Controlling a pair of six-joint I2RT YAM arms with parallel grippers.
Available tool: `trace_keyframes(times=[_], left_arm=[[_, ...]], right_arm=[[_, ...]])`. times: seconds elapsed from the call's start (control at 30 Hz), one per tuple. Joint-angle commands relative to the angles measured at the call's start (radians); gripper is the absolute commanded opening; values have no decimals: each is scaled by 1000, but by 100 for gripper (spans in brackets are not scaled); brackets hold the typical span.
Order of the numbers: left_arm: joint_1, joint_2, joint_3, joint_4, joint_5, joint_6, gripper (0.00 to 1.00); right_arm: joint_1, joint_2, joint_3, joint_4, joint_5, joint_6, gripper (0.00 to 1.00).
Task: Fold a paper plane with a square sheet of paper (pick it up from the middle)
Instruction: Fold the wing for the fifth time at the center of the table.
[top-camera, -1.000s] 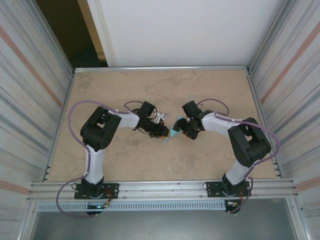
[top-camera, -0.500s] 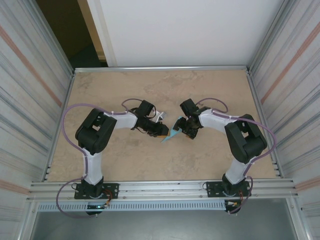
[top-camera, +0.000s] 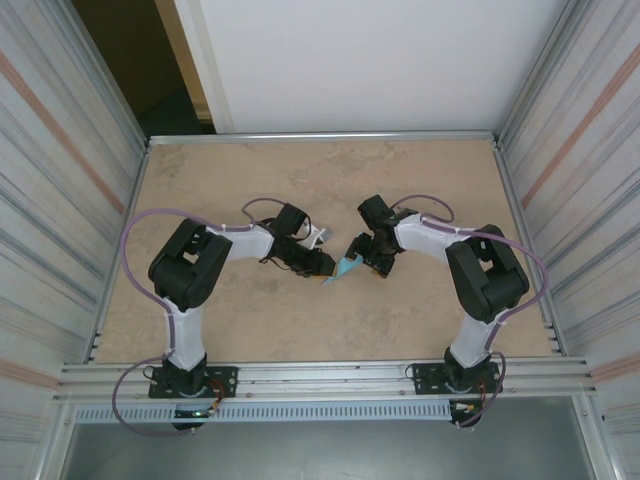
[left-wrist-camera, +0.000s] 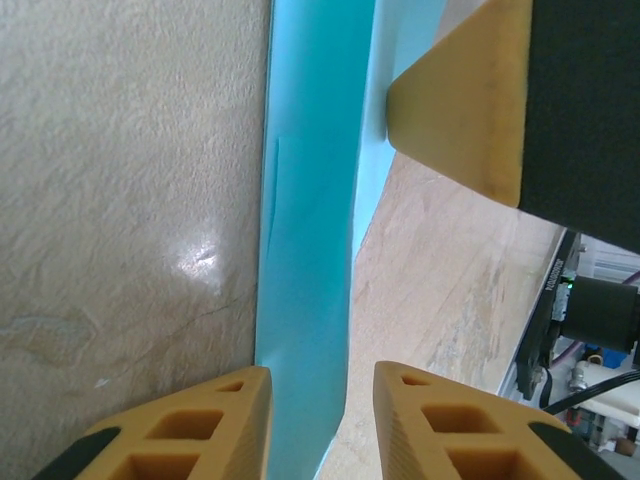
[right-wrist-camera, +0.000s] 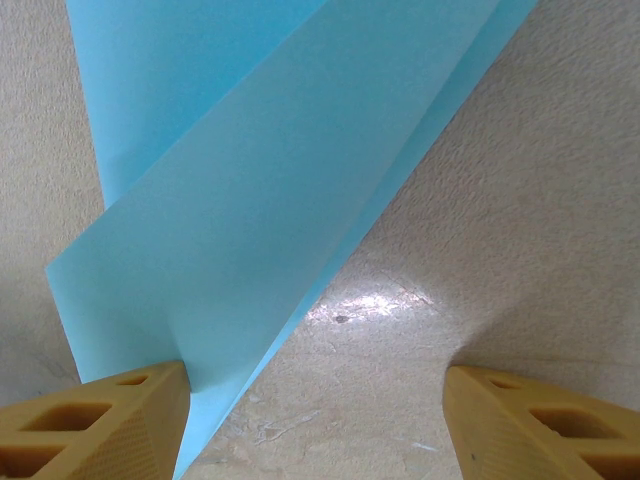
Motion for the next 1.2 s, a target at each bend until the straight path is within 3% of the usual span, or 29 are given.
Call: trace_keyframes(times=[0.0, 0.43, 0.93, 1.17], left_arm=[[-13, -13, 7, -91, -53, 47, 31], [-19, 28, 6, -121, -99, 54, 19], [-18, 50, 9, -147, -138, 58, 17], [-18, -17, 31, -158, -128, 39, 19]], right_arm=[[8, 114, -47, 19, 28, 23, 68], [10, 168, -27, 10, 24, 12, 68], [20, 248, 18, -23, 44, -9, 69], [20, 266, 29, -31, 44, -16, 70]])
